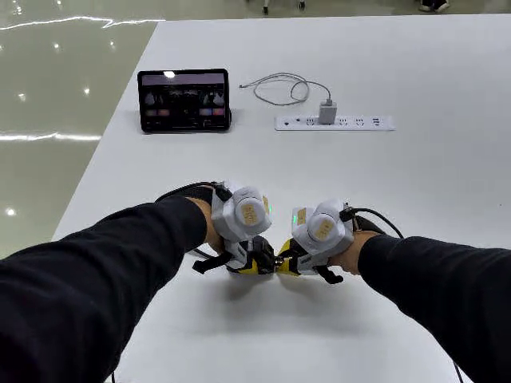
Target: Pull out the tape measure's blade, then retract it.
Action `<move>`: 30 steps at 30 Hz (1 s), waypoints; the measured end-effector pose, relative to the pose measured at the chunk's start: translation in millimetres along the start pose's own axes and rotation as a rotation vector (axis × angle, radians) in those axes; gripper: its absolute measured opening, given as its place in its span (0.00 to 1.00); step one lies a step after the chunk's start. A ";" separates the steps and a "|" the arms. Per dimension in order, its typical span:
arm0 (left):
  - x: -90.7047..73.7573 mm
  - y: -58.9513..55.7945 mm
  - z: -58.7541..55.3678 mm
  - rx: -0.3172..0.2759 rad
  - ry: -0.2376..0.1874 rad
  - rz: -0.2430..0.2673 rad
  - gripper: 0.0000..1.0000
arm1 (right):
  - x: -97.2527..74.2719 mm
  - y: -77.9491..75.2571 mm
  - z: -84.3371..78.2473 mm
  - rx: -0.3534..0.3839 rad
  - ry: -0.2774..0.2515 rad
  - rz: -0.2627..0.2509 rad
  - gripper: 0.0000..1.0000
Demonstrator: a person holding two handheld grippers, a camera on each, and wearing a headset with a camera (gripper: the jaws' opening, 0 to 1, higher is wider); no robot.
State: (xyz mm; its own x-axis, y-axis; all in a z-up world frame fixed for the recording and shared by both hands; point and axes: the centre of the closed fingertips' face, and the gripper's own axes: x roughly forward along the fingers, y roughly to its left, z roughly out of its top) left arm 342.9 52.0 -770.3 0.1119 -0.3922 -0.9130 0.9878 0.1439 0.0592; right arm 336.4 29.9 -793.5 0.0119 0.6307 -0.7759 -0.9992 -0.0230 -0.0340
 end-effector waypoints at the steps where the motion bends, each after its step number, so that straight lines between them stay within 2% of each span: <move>1: 0.0 0.3 0.2 -0.003 -0.002 0.003 0.34 | -1.0 -0.7 -1.8 -0.003 0.002 -0.003 0.08; 9: -0.6 -0.6 1.0 0.002 -0.003 0.014 0.34 | -5.6 -0.6 -6.6 0.016 0.008 0.002 0.08; 30: 0.0 1.2 1.3 -0.008 -0.016 0.020 0.34 | -26.2 -3.9 -35.5 0.045 0.057 -0.005 0.08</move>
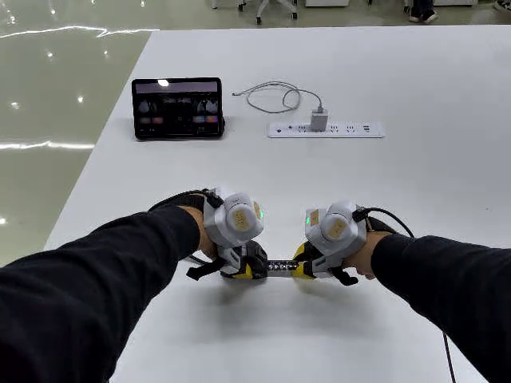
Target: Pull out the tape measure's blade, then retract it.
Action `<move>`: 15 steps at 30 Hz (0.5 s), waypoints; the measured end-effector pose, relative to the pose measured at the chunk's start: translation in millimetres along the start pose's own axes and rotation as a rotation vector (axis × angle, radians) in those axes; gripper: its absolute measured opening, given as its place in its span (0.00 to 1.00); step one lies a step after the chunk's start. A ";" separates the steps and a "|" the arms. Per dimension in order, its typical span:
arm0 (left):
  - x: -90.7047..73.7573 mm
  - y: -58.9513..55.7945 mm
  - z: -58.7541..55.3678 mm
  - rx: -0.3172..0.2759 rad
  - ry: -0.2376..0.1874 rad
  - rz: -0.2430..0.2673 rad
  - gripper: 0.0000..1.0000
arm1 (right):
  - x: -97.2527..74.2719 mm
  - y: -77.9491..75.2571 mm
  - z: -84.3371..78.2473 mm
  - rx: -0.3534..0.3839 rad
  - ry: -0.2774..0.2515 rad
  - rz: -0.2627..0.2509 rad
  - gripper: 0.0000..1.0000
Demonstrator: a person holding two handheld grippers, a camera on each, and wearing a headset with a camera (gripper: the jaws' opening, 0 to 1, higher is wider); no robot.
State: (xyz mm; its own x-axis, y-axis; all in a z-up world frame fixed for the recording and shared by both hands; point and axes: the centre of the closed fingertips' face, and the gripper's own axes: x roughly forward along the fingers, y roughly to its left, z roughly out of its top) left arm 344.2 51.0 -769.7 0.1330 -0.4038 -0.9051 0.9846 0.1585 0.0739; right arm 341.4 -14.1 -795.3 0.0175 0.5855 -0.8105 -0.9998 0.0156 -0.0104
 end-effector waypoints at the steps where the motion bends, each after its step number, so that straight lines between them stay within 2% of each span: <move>1: 0.0 0.0 0.1 0.000 -0.001 0.000 0.34 | -1.1 -0.2 -1.8 0.001 0.001 0.000 0.08; 15: -0.2 -0.8 0.3 0.005 -0.008 -0.004 0.34 | -17.0 -3.9 -24.0 0.033 0.021 -0.016 0.09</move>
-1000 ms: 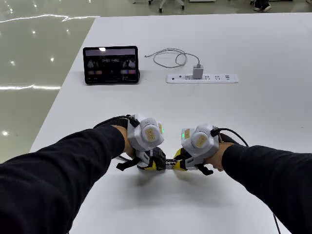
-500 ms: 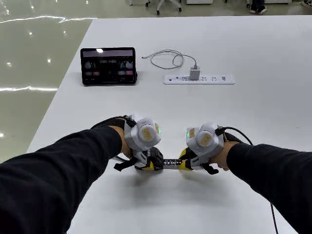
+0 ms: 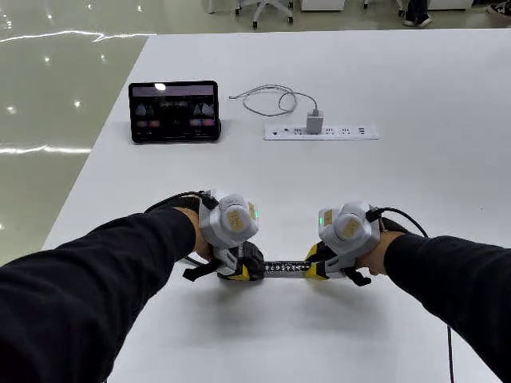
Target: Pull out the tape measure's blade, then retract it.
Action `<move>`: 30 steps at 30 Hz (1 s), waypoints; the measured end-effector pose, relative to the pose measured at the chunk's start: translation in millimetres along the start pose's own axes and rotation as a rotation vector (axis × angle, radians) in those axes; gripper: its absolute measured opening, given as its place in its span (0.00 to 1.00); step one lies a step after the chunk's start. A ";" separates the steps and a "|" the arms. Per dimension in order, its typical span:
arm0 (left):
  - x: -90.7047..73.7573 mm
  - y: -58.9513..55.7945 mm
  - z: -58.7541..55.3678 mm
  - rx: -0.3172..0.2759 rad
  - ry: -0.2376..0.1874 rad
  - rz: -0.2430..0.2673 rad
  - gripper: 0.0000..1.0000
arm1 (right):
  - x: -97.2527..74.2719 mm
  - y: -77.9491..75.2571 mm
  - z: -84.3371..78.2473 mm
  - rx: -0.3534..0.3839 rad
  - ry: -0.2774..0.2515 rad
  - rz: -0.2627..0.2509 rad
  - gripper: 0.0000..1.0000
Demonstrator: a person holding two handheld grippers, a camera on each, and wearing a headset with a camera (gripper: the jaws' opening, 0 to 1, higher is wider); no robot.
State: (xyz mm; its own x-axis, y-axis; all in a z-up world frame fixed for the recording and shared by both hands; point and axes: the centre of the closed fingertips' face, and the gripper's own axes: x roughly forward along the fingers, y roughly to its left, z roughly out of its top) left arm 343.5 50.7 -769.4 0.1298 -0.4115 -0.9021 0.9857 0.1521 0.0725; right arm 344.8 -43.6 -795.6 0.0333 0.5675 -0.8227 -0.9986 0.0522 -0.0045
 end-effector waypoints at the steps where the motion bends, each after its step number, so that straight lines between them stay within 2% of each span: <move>1: 0.0 0.0 0.1 0.000 0.001 -0.001 0.34 | -0.8 -0.1 -1.2 -0.002 0.002 -0.001 0.09; 11: 0.0 -0.2 0.0 -0.001 -0.005 0.002 0.34 | -7.7 1.4 -9.4 0.025 0.008 0.008 0.09; 16: -0.2 -0.2 0.0 -0.005 -0.004 0.004 0.34 | -10.0 -0.6 -12.6 0.015 0.016 -0.001 0.08; 22: -0.2 -0.1 0.3 -0.008 -0.005 0.006 0.34 | -15.2 -1.6 -20.4 0.043 0.025 -0.006 0.09; 30: 0.1 -0.5 0.3 -0.003 -0.001 0.010 0.34 | -21.2 -1.8 -31.0 0.044 0.035 -0.009 0.09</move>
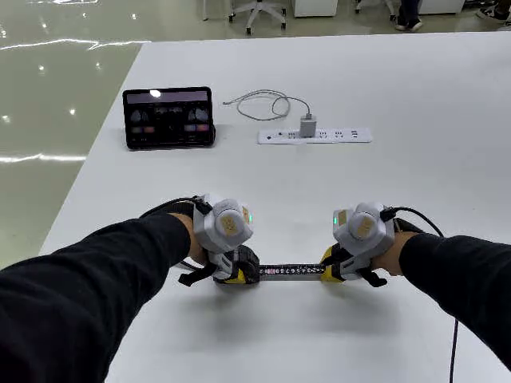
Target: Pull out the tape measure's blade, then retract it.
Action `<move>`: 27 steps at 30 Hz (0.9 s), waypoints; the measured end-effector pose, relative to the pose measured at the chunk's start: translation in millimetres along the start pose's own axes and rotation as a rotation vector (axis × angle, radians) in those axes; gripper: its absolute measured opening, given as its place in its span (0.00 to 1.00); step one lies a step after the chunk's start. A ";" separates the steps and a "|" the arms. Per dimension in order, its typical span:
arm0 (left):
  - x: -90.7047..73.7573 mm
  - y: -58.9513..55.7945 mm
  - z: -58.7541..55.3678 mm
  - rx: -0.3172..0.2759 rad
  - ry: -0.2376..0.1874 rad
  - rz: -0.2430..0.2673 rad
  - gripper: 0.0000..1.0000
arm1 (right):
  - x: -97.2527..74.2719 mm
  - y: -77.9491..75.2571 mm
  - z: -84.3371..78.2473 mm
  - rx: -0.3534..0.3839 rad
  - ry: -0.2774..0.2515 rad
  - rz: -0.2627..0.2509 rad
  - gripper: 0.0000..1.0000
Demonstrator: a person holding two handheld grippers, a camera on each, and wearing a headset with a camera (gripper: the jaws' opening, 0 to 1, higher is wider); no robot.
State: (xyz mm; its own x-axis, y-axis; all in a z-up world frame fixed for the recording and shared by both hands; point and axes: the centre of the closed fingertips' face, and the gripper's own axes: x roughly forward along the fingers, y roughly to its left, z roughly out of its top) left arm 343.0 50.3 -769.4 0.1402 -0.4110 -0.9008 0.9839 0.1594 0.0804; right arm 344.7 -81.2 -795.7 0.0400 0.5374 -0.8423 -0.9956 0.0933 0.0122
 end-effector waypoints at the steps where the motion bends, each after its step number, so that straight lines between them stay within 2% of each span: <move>1: 0.1 0.1 0.0 0.000 0.001 0.001 0.34 | -0.9 -0.4 -1.9 0.001 0.003 -0.001 0.09; 7: 0.1 0.4 0.3 -0.001 0.001 0.003 0.34 | -5.7 -1.6 -8.1 0.019 0.000 -0.002 0.08; 27: -0.8 0.8 0.6 -0.009 -0.003 0.005 0.34 | -20.5 -2.3 -29.5 -0.002 0.031 -0.019 0.08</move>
State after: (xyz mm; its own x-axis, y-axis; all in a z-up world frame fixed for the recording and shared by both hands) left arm 343.8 50.2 -768.4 0.1455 -0.4132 -0.8989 0.9822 0.1694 0.0812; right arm 343.6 -117.1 -794.4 0.0561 0.5093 -0.8588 -0.9949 0.1012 -0.0050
